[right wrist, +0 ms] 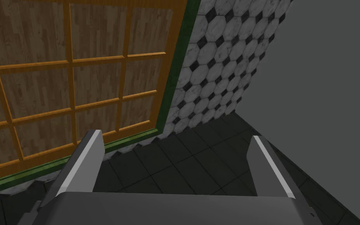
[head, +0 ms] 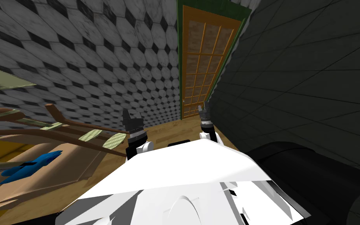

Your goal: Pull the door open

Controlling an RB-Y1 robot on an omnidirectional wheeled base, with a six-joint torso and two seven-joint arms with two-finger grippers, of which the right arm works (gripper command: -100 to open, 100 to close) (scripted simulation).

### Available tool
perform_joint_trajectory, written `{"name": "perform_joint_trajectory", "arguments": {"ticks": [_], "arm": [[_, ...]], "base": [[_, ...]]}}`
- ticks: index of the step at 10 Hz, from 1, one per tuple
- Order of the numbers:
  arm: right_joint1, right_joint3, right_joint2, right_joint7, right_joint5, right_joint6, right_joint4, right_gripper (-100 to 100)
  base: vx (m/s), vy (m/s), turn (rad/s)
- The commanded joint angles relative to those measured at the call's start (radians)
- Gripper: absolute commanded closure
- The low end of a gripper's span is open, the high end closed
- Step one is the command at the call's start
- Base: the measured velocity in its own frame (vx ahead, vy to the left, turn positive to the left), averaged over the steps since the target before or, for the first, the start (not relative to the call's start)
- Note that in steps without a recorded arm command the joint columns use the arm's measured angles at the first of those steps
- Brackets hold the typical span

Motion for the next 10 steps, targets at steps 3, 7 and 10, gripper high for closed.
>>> {"name": "perform_joint_trajectory", "arguments": {"ticks": [3, 7, 10], "arm": [[-0.021, 0.007, -0.013, -0.057, -0.048, -0.021, 0.070, -100], [-0.043, 0.014, -0.025, -0.118, -0.099, -0.043, 0.144, -100], [-0.063, 0.021, -0.035, -0.175, -0.146, -0.064, 0.213, -100]], "base": [[0.079, -0.032, 0.099], [0.072, -0.030, 0.075], [0.075, -0.040, 0.094]]}}
